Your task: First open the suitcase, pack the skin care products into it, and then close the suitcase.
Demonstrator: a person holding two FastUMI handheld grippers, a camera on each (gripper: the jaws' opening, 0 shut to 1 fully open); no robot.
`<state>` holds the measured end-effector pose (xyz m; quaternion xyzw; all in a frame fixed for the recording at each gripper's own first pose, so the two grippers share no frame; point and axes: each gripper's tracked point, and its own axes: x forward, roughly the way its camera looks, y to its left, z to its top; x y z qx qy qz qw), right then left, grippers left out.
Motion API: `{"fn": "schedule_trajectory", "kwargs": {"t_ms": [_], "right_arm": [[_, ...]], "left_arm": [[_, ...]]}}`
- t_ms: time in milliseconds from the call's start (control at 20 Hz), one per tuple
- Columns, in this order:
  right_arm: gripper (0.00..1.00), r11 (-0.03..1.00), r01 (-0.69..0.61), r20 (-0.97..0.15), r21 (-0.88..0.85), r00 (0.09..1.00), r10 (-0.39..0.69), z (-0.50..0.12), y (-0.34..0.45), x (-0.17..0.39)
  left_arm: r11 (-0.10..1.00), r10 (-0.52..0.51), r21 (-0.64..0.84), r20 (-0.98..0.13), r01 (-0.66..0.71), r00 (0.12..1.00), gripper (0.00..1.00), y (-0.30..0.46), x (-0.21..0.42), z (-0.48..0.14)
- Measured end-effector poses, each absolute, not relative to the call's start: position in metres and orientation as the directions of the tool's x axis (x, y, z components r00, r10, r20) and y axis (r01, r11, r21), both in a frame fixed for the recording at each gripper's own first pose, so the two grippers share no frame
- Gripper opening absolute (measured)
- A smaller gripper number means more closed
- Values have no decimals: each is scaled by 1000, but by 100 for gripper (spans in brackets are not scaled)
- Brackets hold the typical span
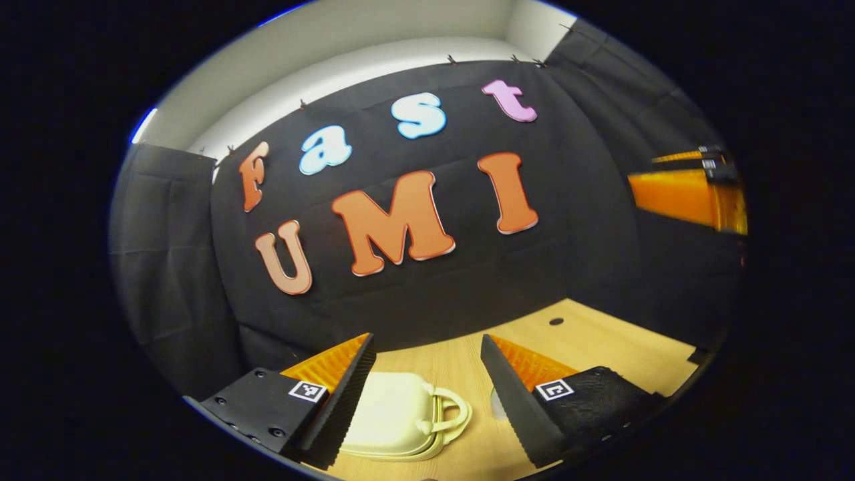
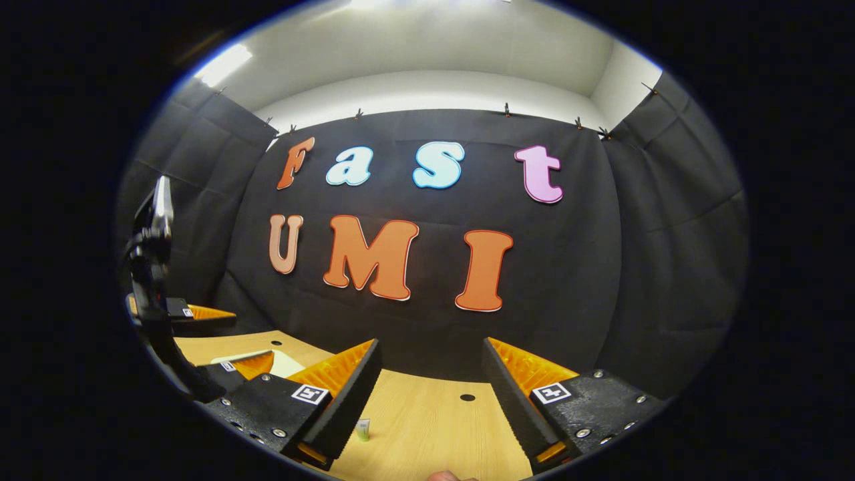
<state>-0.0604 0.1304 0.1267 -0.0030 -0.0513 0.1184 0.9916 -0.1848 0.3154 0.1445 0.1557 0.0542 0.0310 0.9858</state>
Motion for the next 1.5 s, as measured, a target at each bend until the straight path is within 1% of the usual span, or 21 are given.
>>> {"fn": "schedule_trajectory", "kwargs": {"t_ms": [100, 250, 500, 550, 600, 650, 800, 850, 900, 950, 1100, 1150, 1200, 1250, 1300, 1400, 1450, 1500], "right_arm": [[95, 978, -205, 97, -27, 974, 207, 127, 129, -61], [95, 988, -147, 95, -37, 984, 150, 129, 128, -60], [95, 997, -44, 83, -68, 995, 50, 126, 122, -57], [92, 996, -4, 83, -87, 997, 11, 127, 116, -58], [95, 996, 14, 82, -93, 997, -6, 127, 113, -62], [95, 995, 29, 79, -93, 997, -22, 127, 110, -64], [95, 995, 40, 50, -96, 998, -36, 124, 111, -63], [92, 993, 48, 46, -104, 998, -43, 123, 109, -63], [95, 993, 42, 45, -114, 998, -37, 123, 108, -63], [95, 992, 40, 47, -121, 998, -34, 124, 107, -62], [95, 992, 10, 41, -124, 999, -5, 122, 108, -53], [92, 993, -2, 42, -117, 999, 7, 122, 112, -50], [95, 994, -8, 48, -113, 999, 14, 123, 113, -49], [95, 994, -21, 60, -105, 998, 27, 124, 114, -46], [95, 994, -38, 63, -100, 997, 44, 125, 115, -41], [95, 993, -56, 61, -101, 996, 62, 123, 114, -36], [95, 994, -56, 60, -98, 996, 63, 123, 112, -35], [95, 994, -63, 57, -90, 996, 68, 122, 112, -35]], "left_arm": [[935, 59, 356, -136, -7, 989, 97, 323, -177, 120], [881, 9, 465, -197, 85, 980, 98, 335, -166, 73], [799, -74, 554, -299, 236, 952, 96, 349, -149, 8], [780, -87, 567, -323, 266, 942, 96, 352, -145, -5], [755, -94, 585, -350, 295, 932, 96, 356, -140, -17], [737, -101, 599, -358, 312, 928, 96, 358, -136, -26], [667, -89, 647, -424, 370, 901, 96, 369, -128, -59], [656, -82, 650, -442, 382, 893, 96, 371, -127, -70], [647, -75, 658, -449, 386, 890, 96, 371, -125, -75], [621, -56, 688, -439, 375, 897, 91, 371, -120, -80], [566, -28, 728, -453, 387, 891, 91, 368, -115, -91], [547, -28, 734, -464, 402, 885, 91, 365, -111, -94], [533, -24, 740, -471, 410, 882, 81, 360, -108, -98], [496, -7, 761, -477, 417, 879, 79, 358, -102, -102], [464, 11, 778, -484, 424, 875, 79, 355, -92, -107], [442, 58, 777, -523, 448, 850, 50, 358, -89, -120], [440, 56, 771, -534, 459, 844, 50, 357, -87, -123], [439, 67, 780, -522, 445, 850, 34, 352, -91, -114]]}}
